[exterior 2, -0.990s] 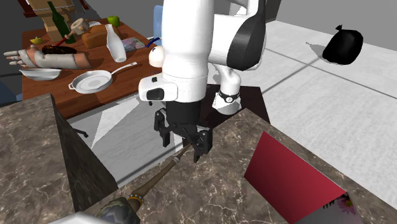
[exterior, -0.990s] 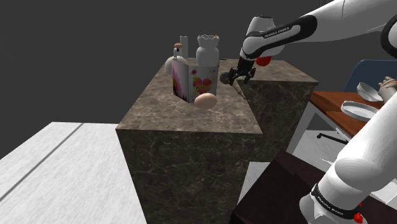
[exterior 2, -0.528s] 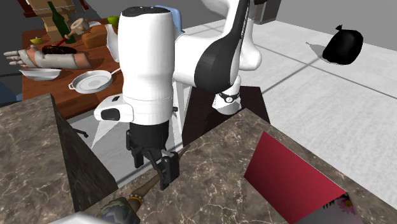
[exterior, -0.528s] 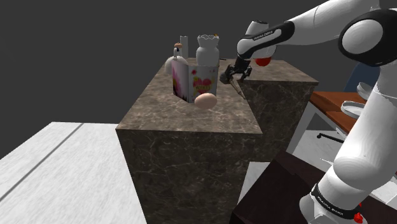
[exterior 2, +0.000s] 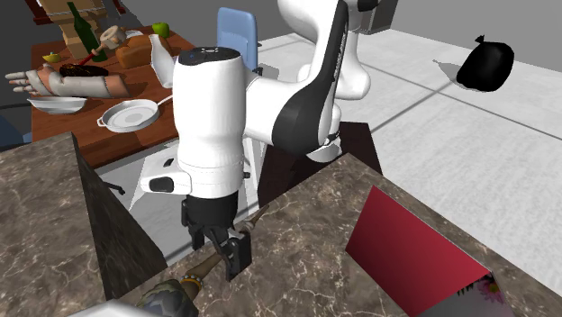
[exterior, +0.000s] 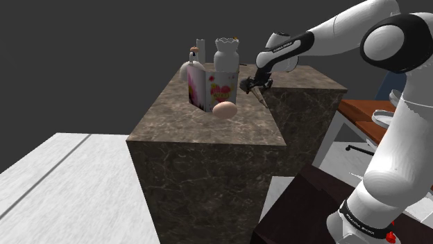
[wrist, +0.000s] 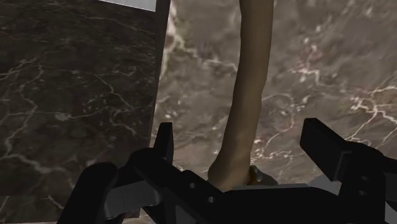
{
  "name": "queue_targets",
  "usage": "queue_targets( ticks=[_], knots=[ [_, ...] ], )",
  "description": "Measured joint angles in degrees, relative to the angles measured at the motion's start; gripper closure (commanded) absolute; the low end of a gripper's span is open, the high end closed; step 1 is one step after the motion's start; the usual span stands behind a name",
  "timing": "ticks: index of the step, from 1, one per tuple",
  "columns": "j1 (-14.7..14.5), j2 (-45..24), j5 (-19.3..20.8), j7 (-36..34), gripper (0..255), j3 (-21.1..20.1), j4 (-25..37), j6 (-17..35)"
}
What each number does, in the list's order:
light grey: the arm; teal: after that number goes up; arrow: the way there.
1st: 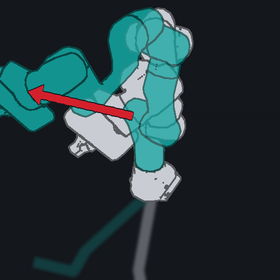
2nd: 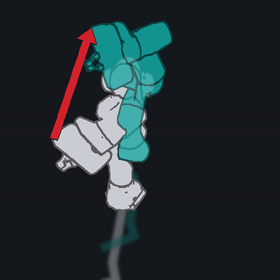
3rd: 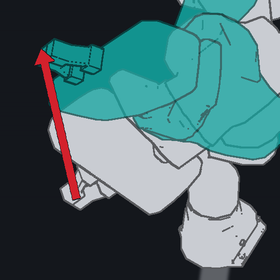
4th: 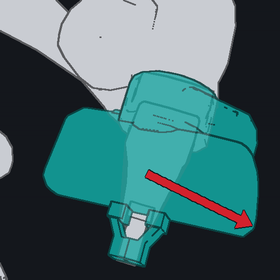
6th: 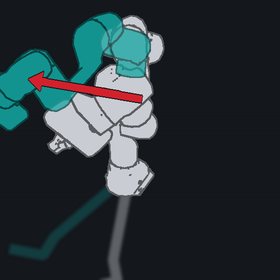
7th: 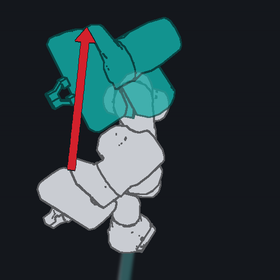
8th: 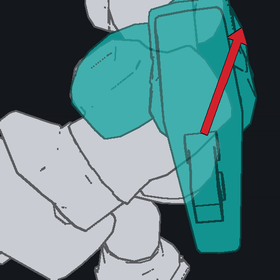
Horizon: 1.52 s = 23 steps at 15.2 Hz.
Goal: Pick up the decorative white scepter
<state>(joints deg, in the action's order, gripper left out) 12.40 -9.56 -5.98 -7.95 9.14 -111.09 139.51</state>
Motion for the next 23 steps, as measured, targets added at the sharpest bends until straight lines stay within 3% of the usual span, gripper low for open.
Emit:
queue_targets(
  ticks=[1, 12, 23],
  knots=[
    [0.0, -0.1, 0.0, 0.0, 255, 0.0, -0.2, 0.3],
    [0.0, 0.0, 0.0, 0.0, 255, 0.0, -0.2, 0.3],
    [0.0, 2.3, 1.0, -0.8, 255, 0.3, 5.0, -7.3]
  ],
)
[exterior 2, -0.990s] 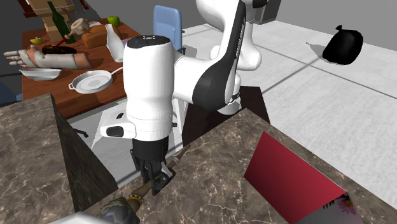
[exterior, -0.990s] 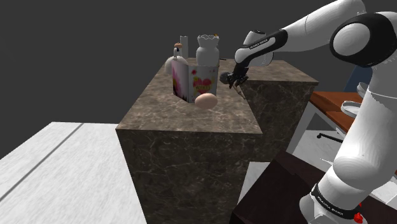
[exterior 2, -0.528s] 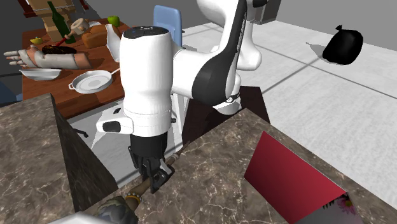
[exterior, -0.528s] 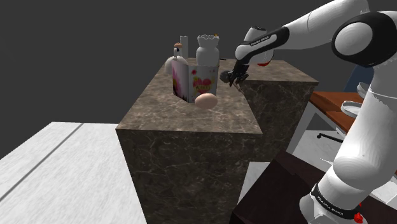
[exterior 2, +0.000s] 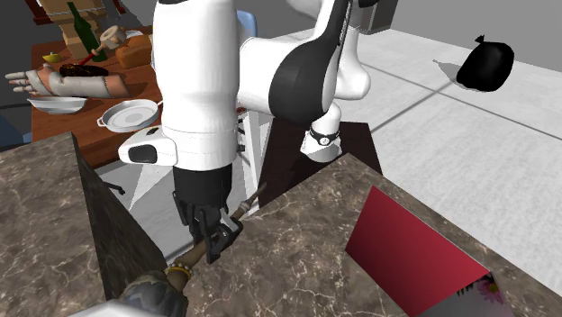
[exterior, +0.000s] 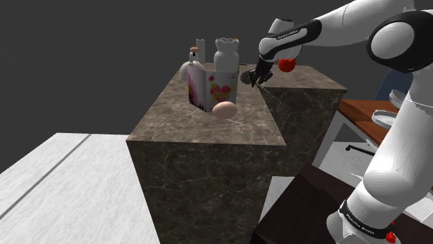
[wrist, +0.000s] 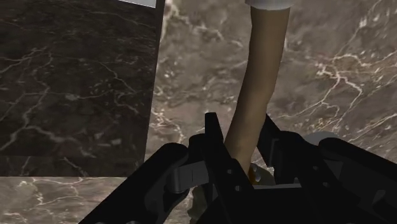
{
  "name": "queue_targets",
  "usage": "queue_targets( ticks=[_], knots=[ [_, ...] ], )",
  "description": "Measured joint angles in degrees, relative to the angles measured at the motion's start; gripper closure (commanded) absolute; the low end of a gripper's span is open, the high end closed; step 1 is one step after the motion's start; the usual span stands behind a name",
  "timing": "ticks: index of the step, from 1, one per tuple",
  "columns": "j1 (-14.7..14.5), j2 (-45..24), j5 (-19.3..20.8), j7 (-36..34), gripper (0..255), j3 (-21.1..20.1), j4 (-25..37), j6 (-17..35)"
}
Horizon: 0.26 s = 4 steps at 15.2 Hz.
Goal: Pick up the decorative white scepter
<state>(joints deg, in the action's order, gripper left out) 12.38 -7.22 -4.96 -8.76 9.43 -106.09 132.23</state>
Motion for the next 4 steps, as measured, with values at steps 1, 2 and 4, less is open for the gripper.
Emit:
queue_targets(
  ticks=[1, 2, 4],
  knots=[
    [-0.1, 0.2, 0.2, -0.3, 255, 0.0, 0.5, -0.6],
    [-0.1, 0.4, 0.2, -0.3, 255, 0.0, 0.9, -1.3],
    [-0.1, 0.7, 0.3, -0.4, 255, 0.0, 1.9, -2.6]
  ],
)
